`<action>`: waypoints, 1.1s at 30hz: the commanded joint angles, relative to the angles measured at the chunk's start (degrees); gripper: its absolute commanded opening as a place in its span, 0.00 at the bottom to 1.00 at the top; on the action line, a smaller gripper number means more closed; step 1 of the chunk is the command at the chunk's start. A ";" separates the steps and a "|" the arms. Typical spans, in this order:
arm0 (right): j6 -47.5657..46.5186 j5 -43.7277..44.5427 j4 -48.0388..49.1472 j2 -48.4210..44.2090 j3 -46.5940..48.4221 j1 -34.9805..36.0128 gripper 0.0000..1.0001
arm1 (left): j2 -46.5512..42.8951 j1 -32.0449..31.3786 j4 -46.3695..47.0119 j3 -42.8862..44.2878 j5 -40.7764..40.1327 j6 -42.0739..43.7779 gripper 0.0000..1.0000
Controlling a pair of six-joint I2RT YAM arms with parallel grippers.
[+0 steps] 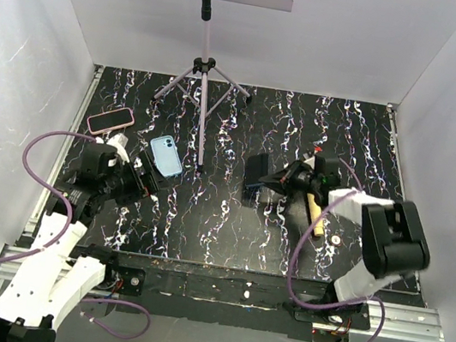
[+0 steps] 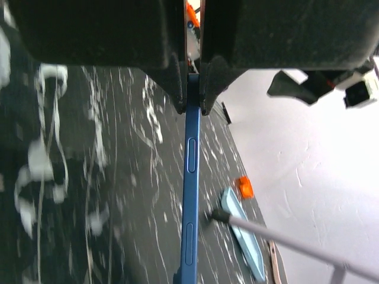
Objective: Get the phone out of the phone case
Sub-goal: Place the phone at the center of the board.
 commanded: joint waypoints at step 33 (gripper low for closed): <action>30.90 28.01 53.09 10.40 -23.01 44.48 0.01 | 0.03 -0.57 4.71 4.53 -0.78 -1.24 0.98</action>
